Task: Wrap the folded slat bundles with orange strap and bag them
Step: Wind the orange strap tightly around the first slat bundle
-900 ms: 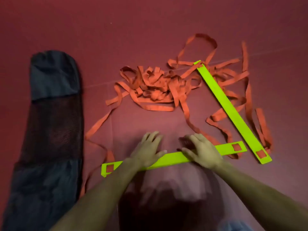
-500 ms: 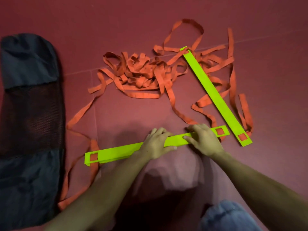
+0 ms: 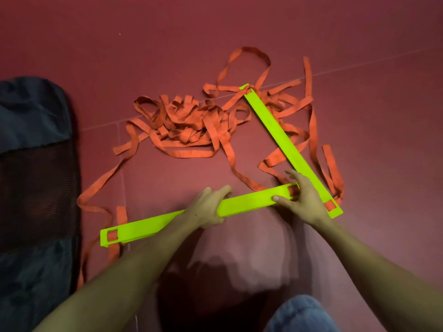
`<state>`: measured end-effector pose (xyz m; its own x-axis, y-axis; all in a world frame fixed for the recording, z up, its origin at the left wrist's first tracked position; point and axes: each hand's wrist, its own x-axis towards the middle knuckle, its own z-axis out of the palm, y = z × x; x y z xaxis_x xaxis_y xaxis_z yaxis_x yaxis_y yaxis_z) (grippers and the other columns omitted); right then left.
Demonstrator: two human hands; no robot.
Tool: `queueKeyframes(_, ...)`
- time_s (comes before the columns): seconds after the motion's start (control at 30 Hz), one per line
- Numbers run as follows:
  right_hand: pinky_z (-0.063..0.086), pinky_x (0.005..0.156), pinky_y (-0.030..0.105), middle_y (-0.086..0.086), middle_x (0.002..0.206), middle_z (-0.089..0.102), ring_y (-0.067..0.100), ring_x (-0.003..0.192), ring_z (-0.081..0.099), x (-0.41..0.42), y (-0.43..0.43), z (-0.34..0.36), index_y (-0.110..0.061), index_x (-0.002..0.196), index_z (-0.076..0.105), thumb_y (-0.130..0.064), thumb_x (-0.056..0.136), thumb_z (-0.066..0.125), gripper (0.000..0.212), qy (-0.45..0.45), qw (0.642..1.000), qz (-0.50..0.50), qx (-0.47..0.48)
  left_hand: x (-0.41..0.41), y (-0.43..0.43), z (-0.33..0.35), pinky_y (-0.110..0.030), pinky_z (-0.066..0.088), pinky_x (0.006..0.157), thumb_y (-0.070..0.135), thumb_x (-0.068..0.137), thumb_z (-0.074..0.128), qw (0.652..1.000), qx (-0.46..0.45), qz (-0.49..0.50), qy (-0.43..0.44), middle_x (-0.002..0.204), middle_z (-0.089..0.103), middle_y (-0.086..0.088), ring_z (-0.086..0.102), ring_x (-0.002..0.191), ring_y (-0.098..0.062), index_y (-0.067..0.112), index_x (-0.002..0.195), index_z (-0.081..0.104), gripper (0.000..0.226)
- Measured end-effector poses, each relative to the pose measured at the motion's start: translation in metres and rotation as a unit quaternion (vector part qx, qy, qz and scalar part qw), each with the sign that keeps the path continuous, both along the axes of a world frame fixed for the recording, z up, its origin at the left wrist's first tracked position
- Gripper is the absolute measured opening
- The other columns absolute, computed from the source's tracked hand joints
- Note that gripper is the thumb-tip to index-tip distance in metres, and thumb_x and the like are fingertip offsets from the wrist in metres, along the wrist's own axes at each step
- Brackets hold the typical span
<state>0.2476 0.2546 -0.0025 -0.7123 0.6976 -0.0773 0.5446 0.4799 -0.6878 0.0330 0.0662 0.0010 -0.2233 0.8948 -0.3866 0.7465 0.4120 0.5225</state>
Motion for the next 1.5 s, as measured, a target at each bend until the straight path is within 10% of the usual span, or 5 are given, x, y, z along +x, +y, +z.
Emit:
queueKeyframes(0.23,0.047,0.07,0.022,-0.014,0.083,0.063,-0.007,0.066,0.057,-0.019,-0.005,0.063,-0.017,0.096,0.068,-0.016,0.064,0.09,0.039,0.107,0.993,-0.026,-0.049,-0.008,-0.009,0.055,-0.049,0.046,0.095,0.03,0.078,0.073,0.997,0.044,-0.063,0.03,0.129,0.061,-0.009,0.055,0.119,-0.038,0.071,0.137,-0.02,0.118)
queueKeyframes(0.5,0.053,0.074,0.031,-0.005,0.094,0.071,0.001,0.077,0.06,-0.058,-0.025,0.179,-0.024,0.105,0.066,-0.014,0.066,0.089,0.046,0.2,0.974,0.094,-0.05,0.008,0.036,0.201,-0.035,0.045,0.077,0.017,0.087,0.066,0.977,0.193,-0.083,-0.023,0.101,0.065,-0.012,0.055,0.069,-0.019,0.037,0.156,0.015,0.088)
queueKeyframes(0.63,0.047,0.086,0.014,-0.013,0.104,0.067,-0.013,0.095,0.06,-0.075,-0.047,0.231,-0.017,0.117,0.061,0.0,0.066,0.086,0.058,0.251,0.957,0.121,-0.076,-0.014,0.016,0.257,-0.025,0.033,0.114,0.014,0.082,0.063,0.976,0.188,-0.085,-0.065,0.157,0.039,0.001,0.044,0.137,-0.007,0.038,0.154,0.02,0.087)
queueKeyframes(0.77,0.053,0.072,0.018,-0.008,0.086,0.07,-0.008,0.074,0.061,-0.094,-0.07,0.291,-0.019,0.101,0.067,-0.001,0.065,0.087,0.046,0.294,0.946,0.109,-0.083,-0.025,-0.014,0.311,-0.011,0.04,0.097,-0.006,0.094,0.055,0.959,0.266,-0.016,-0.1,0.136,0.052,0.017,0.051,0.114,0.015,0.031,0.142,0.039,0.062)
queueKeyframes(1.5,0.054,0.071,0.041,0.009,0.086,0.074,0.005,0.09,0.068,-0.099,-0.169,0.395,-0.038,0.101,0.071,-0.032,0.074,0.083,0.03,0.273,0.933,0.23,0.056,0.012,-0.123,0.389,-0.039,0.051,0.098,0.03,0.098,0.06,0.853,0.395,0.216,-0.263,0.133,0.064,0.001,0.061,0.096,-0.012,0.042,0.132,0.052,0.036)
